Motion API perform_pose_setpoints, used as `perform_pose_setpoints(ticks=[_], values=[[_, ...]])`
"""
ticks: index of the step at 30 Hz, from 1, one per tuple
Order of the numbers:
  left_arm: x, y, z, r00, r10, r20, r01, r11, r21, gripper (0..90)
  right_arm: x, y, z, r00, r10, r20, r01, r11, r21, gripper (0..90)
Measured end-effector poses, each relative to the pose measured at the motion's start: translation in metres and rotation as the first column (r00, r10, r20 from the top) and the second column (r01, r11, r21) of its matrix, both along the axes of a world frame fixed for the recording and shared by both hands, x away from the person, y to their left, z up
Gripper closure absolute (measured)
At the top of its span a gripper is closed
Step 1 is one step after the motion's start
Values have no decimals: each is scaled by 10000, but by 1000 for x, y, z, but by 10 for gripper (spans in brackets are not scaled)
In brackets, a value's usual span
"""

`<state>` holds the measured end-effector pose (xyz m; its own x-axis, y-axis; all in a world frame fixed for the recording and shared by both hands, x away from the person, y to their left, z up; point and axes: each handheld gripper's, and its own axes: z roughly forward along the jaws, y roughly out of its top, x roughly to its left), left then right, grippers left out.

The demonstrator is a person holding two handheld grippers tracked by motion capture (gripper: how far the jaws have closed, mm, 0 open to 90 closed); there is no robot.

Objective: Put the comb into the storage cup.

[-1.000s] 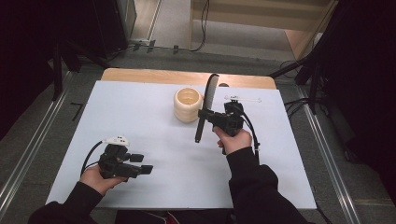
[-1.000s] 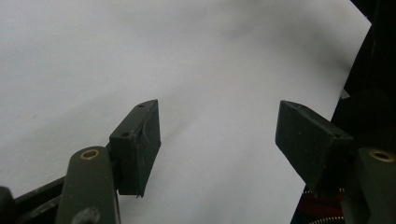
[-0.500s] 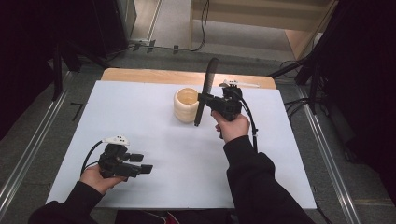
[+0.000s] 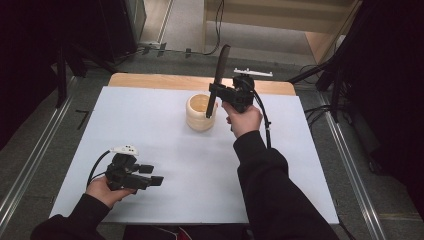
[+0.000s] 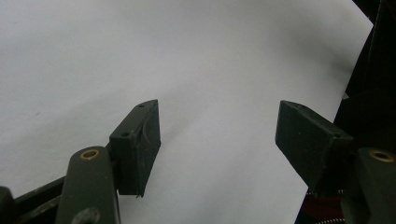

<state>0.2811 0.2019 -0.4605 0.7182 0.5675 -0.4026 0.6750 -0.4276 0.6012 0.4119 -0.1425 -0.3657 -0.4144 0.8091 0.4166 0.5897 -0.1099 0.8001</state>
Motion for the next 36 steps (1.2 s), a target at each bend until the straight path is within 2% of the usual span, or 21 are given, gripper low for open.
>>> perform_pose_setpoints(ticks=[7,16,19,24,26,36], values=[[0,-1,-1,10000,-96,0,96,10000,-6,314,14,12,1,9992,-166,371,183,9988,-462,697],[0,-1,-1,9998,-170,-50,170,9998,34,314,27,18,-6,9975,-428,563,464,9968,-645,697],[0,-1,-1,9999,-136,-12,136,9999,5,314,30,17,-11,9958,-372,833,427,9969,-662,697],[1,0,-2,9999,-125,-40,125,9999,29,314,33,17,-17,9960,-466,768,511,9970,-576,697],[1,0,-2,9999,-119,-46,119,9999,28,314,34,18,-22,9950,-453,885,513,9965,-663,698],[2,0,-2,9999,-153,-78,154,9998,125,314,36,24,-36,9968,-333,725,393,9958,-826,697]])
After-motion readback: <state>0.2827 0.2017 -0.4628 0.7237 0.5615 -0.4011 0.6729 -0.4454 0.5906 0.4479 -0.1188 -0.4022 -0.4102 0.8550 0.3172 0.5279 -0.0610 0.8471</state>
